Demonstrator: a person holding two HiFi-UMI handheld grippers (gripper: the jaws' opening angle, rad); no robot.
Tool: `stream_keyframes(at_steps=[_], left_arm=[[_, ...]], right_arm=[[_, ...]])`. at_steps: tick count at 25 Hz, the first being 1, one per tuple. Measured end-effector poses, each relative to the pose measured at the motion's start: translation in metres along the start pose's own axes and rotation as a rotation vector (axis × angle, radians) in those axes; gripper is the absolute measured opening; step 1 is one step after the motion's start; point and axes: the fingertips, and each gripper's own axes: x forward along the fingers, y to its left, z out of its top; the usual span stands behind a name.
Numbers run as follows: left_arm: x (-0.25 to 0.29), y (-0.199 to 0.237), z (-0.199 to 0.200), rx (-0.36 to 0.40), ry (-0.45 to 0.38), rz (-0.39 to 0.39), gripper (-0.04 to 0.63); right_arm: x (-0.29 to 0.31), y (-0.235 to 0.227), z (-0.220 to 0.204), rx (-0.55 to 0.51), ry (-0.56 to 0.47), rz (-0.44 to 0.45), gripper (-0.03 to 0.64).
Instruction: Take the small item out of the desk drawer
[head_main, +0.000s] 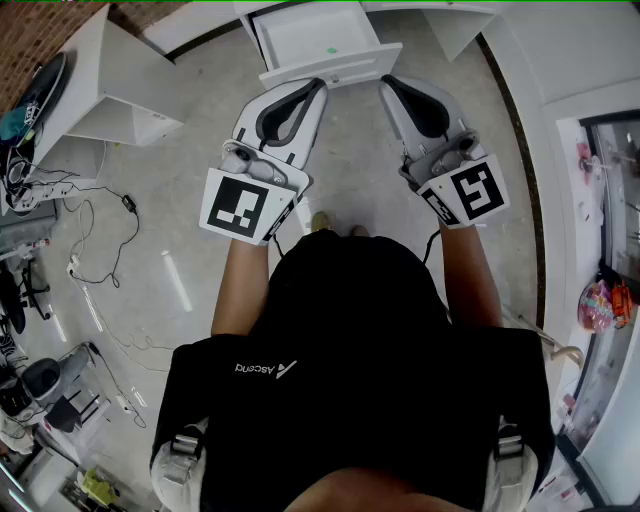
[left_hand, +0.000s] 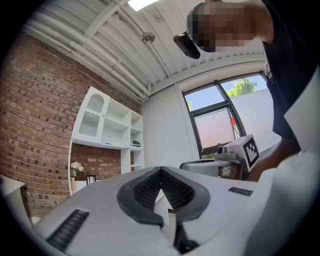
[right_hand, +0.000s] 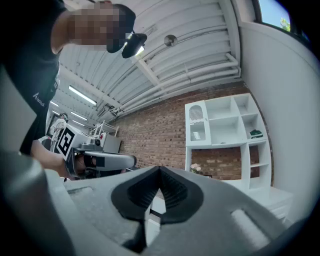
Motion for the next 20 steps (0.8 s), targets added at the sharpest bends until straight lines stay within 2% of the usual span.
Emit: stream_keyframes(at_steps=[8,20], left_arm=[[-0.004,0.030,-0.010,0.008,0.019,-0.003,-0.002],[-0.019,0.084,-0.024,0.028,0.050,-0.044,-0.002]], right_arm=[[0.024,0.002,-0.004,-0.001,0.001,-0.009,0.002],[0.059,0.001,-0.015,-0.029,0.042,-0.086,0.002]])
